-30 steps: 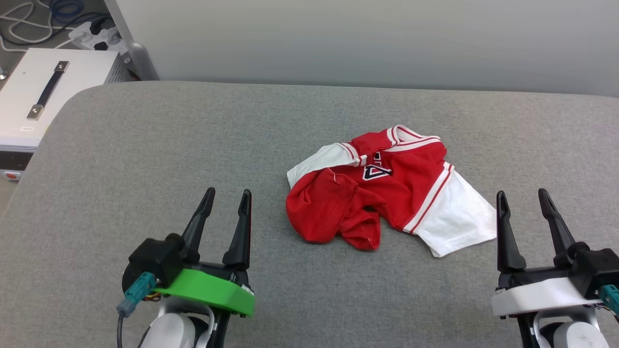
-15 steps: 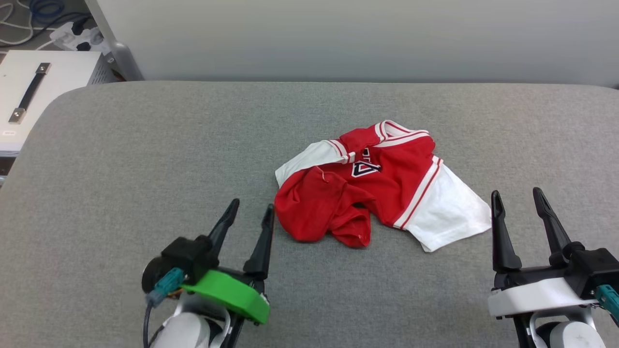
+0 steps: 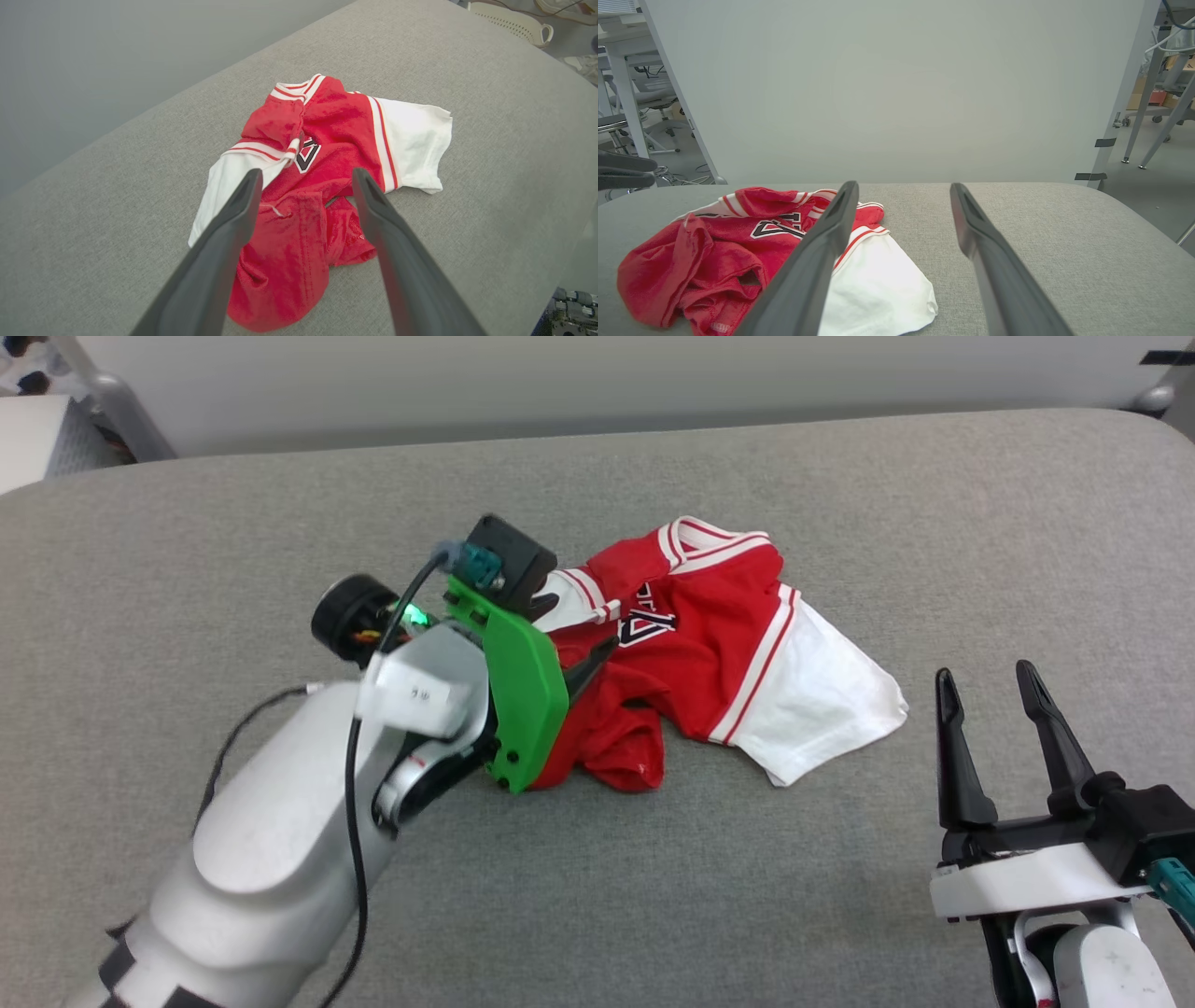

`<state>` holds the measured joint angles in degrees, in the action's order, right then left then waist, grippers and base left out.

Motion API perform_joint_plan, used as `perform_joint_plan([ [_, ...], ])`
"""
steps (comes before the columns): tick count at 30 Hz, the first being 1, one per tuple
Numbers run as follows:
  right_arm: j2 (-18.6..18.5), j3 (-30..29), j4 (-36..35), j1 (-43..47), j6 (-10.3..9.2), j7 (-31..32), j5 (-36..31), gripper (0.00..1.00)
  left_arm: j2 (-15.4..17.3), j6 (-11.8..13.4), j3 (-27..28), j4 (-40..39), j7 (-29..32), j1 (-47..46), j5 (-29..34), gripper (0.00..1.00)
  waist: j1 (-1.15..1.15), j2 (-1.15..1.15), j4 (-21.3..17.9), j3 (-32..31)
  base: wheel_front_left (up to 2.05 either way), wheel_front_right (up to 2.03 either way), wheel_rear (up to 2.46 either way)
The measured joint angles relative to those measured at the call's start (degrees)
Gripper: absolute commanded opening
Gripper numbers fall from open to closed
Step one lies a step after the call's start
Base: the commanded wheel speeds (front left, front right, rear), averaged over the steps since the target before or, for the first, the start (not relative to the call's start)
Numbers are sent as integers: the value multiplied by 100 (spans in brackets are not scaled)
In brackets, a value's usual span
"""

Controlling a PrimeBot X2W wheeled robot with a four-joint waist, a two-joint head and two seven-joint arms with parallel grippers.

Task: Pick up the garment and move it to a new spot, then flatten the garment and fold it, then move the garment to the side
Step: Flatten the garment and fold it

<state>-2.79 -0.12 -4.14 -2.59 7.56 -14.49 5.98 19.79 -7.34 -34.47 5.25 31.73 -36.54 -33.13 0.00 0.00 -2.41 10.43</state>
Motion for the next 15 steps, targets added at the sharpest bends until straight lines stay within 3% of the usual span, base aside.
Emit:
perform_joint_plan([
  [6,-2,47,5,-165,0,0,118,100,269,0,-525,367,1279,-1044,-616,100,0,0,-315,268,0,0,0],
  [15,-2,189,20,-338,0,0,289,100,308,0,-855,1101,1638,-1653,-712,100,0,0,-670,660,0,0,0],
])
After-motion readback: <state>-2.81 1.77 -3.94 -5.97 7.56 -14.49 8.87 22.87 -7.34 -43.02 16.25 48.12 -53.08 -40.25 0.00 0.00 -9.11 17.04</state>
